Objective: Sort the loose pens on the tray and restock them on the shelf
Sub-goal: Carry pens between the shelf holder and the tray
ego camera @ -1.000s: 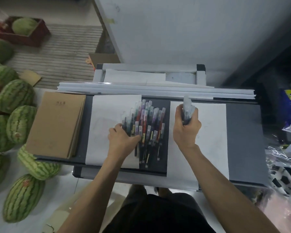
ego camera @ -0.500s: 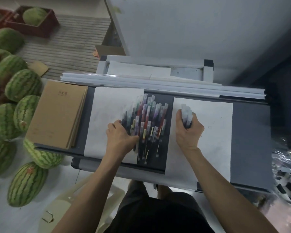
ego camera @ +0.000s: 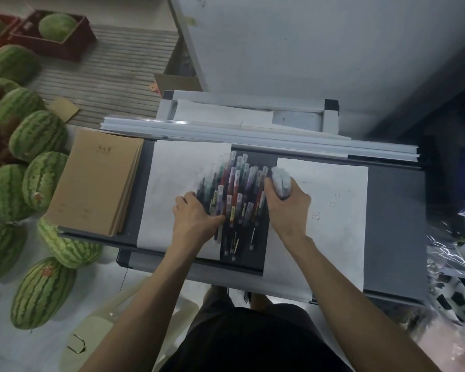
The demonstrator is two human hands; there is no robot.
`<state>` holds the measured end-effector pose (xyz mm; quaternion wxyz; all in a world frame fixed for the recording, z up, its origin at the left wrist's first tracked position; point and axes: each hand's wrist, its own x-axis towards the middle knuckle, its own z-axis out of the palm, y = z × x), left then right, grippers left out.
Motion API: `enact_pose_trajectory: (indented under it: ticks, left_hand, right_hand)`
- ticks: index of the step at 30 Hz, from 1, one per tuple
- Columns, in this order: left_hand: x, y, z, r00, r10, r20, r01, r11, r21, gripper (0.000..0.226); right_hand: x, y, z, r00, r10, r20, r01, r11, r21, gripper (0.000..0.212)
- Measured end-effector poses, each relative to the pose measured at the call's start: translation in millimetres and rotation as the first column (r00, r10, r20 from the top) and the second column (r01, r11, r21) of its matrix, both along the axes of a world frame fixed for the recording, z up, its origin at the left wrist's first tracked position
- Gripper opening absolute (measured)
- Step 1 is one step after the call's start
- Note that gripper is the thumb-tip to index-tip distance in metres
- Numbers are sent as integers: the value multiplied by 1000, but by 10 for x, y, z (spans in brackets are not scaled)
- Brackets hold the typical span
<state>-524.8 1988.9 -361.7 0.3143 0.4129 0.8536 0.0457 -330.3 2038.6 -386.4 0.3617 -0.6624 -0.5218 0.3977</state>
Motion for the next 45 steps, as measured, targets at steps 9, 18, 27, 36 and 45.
enact_pose_trajectory:
  ticks: [9,18,27,36,45]
  left_hand:
    - [-53,21,14,1000,-12,23,11,998,59,93]
    - [-236,21,-18,995,-18,100,8,995,103,79]
    - [-295,124,-24,998,-66,6,66,996,54,61]
    - [-390,63,-123,999,-50,-12,51,998,42,50]
    - [-412,99,-241,999,-27,-47,30,998,58,24]
  right_hand:
    - [-209,-422,151,887,424,182,-345,871,-351,31]
    - [-400,-448,90,863,381,331,-270,903,-334,32]
    - [-407,-361,143,862,353,365,-236,915,-328,31]
    - [-517,-422,155,884,333,327,-252,930,-266,29]
    - [-832,-304,305,919,318,232,-256,931,-262,29]
